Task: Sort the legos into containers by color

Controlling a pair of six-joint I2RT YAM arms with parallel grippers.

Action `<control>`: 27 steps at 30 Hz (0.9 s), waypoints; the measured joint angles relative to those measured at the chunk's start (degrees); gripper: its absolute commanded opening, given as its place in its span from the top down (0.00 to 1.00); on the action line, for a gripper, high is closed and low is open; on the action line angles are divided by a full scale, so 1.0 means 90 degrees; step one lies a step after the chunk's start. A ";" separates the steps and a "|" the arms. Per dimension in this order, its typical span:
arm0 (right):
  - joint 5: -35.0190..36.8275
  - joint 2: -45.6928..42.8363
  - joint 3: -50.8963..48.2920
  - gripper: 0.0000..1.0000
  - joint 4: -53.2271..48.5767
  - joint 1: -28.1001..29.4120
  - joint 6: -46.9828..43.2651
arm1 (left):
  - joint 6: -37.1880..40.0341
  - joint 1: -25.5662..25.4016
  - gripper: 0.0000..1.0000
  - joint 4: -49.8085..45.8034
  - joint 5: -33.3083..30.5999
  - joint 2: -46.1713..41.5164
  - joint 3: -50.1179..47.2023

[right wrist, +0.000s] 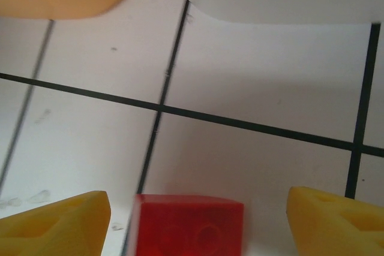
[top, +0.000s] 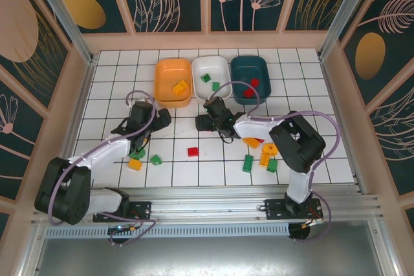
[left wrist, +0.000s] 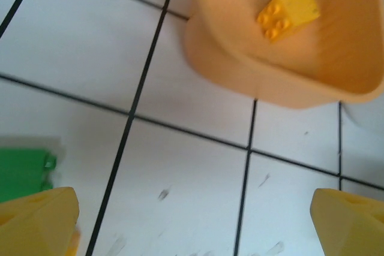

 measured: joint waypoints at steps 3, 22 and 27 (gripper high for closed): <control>0.0121 0.0221 0.0022 0.28 -0.0002 0.0070 0.0058 | -0.0061 0.0000 0.01 0.0134 0.0032 -0.0189 -0.0066; 0.0605 0.0304 0.0083 0.63 0.0075 0.0177 0.0100 | -0.0070 0.0000 0.01 0.0466 0.0282 -0.0138 0.0080; 0.0709 -0.0515 -0.0012 0.63 -0.0070 0.0121 -0.0068 | -0.0109 0.0000 0.02 0.0474 0.0435 -0.0114 0.0083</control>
